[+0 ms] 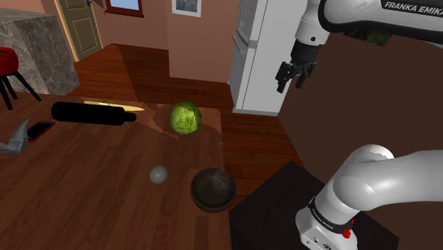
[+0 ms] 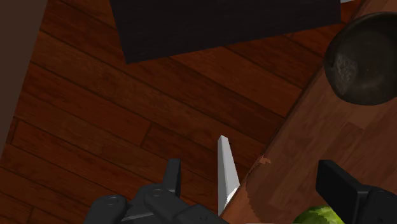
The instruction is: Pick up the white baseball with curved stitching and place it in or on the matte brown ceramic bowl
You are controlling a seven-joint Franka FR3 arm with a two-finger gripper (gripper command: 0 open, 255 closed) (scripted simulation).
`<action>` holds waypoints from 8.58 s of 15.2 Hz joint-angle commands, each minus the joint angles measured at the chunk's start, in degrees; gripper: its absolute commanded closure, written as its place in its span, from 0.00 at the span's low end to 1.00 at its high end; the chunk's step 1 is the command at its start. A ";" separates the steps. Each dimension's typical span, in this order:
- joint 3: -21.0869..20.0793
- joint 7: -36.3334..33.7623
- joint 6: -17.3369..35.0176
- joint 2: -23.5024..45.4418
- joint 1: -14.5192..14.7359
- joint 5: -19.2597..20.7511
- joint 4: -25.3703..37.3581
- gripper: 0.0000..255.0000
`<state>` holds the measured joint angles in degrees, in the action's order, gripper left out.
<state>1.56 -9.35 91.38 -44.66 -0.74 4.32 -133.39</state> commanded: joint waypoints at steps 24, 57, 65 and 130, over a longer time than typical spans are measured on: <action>-20.60 -25.30 18.95 36.37 6.56 -4.20 9.22 0.00; -22.89 -44.81 21.33 85.54 21.14 9.36 46.34 0.00; -22.89 -44.81 21.32 85.55 21.14 9.36 46.35 1.00; -27.21 -35.84 34.44 44.61 11.96 -5.39 -4.80 1.00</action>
<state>-25.64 -45.18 125.81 -0.06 11.22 -1.08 -138.18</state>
